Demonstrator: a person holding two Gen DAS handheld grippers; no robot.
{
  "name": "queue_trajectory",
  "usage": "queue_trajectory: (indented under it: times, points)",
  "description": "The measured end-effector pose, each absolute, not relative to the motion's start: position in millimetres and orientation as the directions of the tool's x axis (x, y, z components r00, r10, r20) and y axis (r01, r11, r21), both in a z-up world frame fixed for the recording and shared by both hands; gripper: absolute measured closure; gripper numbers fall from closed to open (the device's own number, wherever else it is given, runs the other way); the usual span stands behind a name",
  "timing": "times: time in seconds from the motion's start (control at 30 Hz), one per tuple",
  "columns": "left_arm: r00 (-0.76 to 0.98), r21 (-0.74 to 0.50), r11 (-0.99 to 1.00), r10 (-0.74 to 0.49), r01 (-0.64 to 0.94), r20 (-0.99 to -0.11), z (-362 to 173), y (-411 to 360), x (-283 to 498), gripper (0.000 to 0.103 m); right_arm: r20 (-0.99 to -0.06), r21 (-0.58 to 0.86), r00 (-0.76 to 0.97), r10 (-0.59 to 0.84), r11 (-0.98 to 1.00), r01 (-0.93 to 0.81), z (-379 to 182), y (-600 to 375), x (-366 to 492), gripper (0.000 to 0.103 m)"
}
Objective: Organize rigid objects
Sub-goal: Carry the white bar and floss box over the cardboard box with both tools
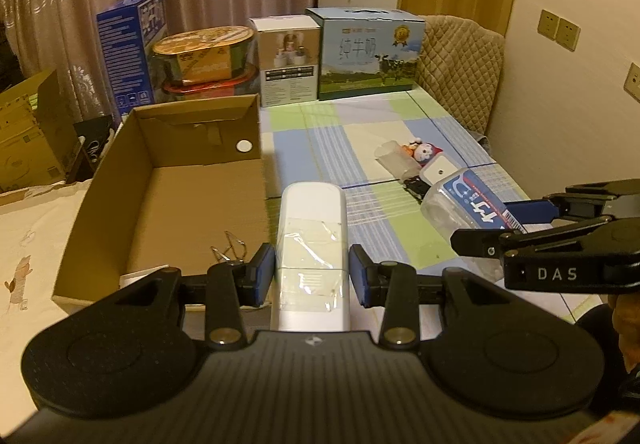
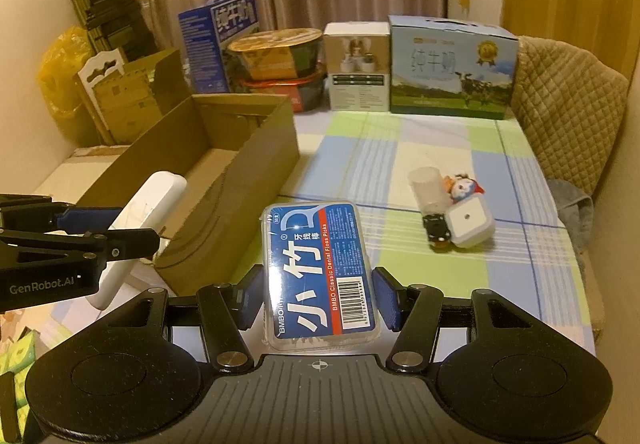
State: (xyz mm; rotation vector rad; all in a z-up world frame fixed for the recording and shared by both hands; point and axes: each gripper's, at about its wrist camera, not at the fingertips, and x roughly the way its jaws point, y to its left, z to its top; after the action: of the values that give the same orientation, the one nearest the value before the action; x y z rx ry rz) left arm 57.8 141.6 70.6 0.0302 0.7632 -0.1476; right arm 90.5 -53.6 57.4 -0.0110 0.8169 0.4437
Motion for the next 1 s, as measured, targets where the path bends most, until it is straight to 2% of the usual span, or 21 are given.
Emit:
queue_trajectory:
  times: [0.53,1.0]
  points:
    - [0.718,0.023,0.998,-0.026,0.058,-0.696,73,212,71,0.068,-0.71,0.13,0.548,0.442,0.847,-0.515,53,29,118,0.049]
    - [0.7,0.064,0.998,0.057,-0.015,-0.712,62,280,104,0.068,-0.696,0.162,0.503,0.512,0.795,-0.585,49,98,160,0.049]
